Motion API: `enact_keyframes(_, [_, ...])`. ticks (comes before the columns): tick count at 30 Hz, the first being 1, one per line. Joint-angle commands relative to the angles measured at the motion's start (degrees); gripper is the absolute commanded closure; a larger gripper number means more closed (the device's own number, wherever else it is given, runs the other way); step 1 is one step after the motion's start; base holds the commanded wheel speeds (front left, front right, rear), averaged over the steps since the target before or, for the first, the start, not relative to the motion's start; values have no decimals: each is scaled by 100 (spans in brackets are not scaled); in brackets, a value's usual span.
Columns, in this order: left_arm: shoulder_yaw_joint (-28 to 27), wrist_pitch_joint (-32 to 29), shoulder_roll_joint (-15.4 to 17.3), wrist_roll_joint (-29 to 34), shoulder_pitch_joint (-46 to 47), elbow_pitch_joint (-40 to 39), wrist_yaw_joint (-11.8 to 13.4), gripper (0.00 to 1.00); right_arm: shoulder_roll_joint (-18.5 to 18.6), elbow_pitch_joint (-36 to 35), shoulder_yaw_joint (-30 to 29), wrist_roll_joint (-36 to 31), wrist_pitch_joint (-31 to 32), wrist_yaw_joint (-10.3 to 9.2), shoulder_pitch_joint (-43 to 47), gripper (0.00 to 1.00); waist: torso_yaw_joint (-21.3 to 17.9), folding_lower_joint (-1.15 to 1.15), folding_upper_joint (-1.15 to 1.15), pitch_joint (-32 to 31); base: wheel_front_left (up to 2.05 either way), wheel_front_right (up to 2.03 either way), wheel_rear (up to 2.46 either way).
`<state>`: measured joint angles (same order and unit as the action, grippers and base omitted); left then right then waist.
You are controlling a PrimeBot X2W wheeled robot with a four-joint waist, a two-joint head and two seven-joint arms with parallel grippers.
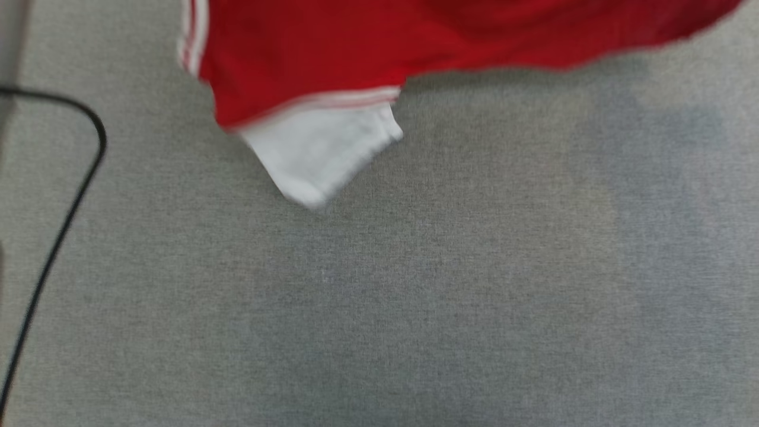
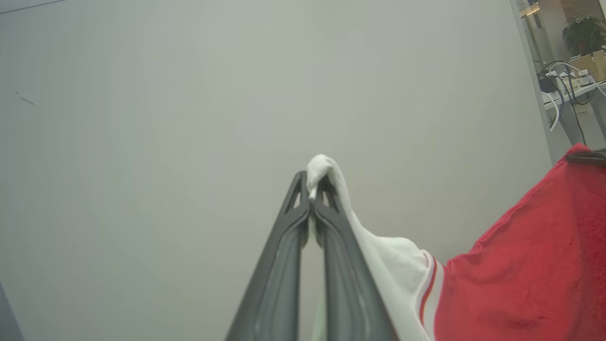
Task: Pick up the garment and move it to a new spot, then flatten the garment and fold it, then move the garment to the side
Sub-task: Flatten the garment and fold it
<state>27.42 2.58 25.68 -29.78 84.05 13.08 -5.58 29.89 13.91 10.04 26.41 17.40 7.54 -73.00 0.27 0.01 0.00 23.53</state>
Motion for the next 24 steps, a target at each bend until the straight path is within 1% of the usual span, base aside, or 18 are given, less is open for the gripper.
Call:
enact_keyframes(1, [-6,18,-18,48,437,193,-59,100,-73,178,31,-85,-70,-5,-414,100,-52,-1,0,599,0,0,0])
enact_keyframes(5, [94,37,-32,90,1444,796,-144,100,-150,774,153,-370,-292,-5,-1471,100,-65,-1,0,809,0,0,0])
enact_keyframes(8, [153,113,-38,49,2027,1215,-171,100,-205,1225,250,-531,-504,-5,-2104,100,-65,-1,0,926,0,0,0])
enact_keyframes(9, [243,173,-17,38,2350,1482,-181,100,-348,1565,225,-483,-613,-5,-2466,100,-82,-1,0,1003,0,0,0])
enact_keyframes(12, [403,286,5,-96,2708,1810,-187,100,-460,1982,386,-564,-809,-5,-2889,100,-112,-1,0,1141,0,0,0])
enact_keyframes(17, [705,539,92,-378,2833,2188,-189,100,-584,2552,799,-436,-1026,-5,-3092,100,-131,-1,0,1350,0,0,0])
enact_keyframes(24, [1183,931,218,-739,2218,2557,-190,100,-642,2962,1403,-75,-1338,-5,-2553,100,-116,-1,0,1323,0,0,0])
